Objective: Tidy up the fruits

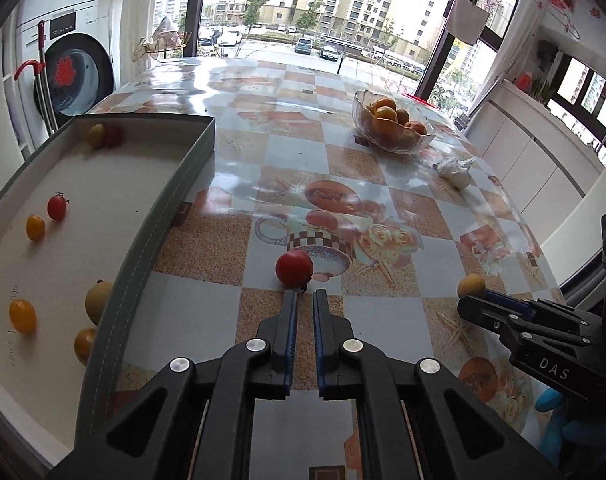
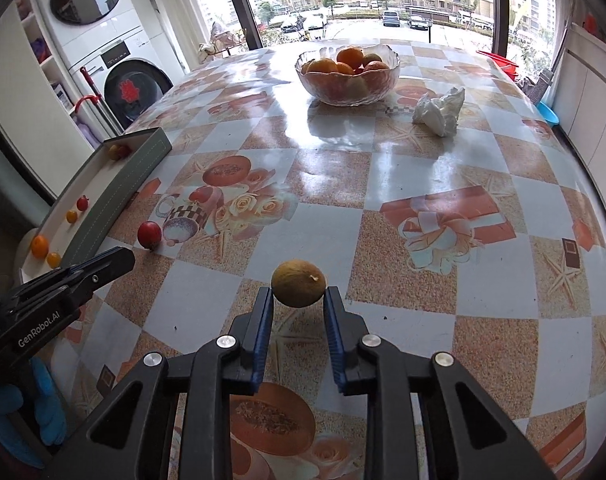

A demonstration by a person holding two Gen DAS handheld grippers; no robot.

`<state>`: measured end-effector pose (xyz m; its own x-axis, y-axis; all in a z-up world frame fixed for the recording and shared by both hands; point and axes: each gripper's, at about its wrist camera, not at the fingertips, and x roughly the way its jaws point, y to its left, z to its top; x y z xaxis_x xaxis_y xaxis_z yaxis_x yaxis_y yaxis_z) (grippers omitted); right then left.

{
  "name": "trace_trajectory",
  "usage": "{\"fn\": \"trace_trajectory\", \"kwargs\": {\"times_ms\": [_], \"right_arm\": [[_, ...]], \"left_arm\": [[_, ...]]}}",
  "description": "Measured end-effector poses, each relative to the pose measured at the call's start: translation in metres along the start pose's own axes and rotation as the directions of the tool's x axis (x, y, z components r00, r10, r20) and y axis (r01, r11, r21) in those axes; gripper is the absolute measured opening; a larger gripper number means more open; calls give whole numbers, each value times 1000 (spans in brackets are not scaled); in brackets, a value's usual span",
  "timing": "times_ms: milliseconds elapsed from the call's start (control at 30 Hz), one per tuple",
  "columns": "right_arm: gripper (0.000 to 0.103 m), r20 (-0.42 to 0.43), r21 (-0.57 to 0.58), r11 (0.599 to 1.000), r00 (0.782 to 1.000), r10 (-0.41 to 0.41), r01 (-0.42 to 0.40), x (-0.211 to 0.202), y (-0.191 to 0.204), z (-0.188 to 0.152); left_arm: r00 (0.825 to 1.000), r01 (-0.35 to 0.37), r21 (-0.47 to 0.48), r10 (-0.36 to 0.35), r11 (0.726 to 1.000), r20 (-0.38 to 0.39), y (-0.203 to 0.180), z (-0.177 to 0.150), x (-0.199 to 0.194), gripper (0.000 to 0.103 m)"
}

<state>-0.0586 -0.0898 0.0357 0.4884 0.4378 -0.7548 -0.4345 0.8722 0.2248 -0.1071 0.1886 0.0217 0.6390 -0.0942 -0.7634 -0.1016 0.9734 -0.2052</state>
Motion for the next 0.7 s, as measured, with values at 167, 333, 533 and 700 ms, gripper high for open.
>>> {"fn": "trace_trajectory", "kwargs": {"times_ms": [167, 333, 533, 700], "right_arm": [[29, -18, -18, 1000, 1000, -14, 14, 5, 3, -1], [67, -8, -26, 999, 999, -48, 48, 5, 2, -1], [67, 5, -36, 998, 998, -61, 61, 12, 0, 8], [62, 11, -57, 997, 999, -53, 54, 24, 6, 23]], "left_arm": [[999, -38, -23, 37, 999, -26, 6, 2, 12, 11], [995, -68, 10, 67, 998, 67, -2, 2, 7, 87], [994, -97, 60, 94, 993, 54, -13, 16, 17, 87], [993, -114, 69, 112, 991, 24, -18, 23, 33, 87]]}}
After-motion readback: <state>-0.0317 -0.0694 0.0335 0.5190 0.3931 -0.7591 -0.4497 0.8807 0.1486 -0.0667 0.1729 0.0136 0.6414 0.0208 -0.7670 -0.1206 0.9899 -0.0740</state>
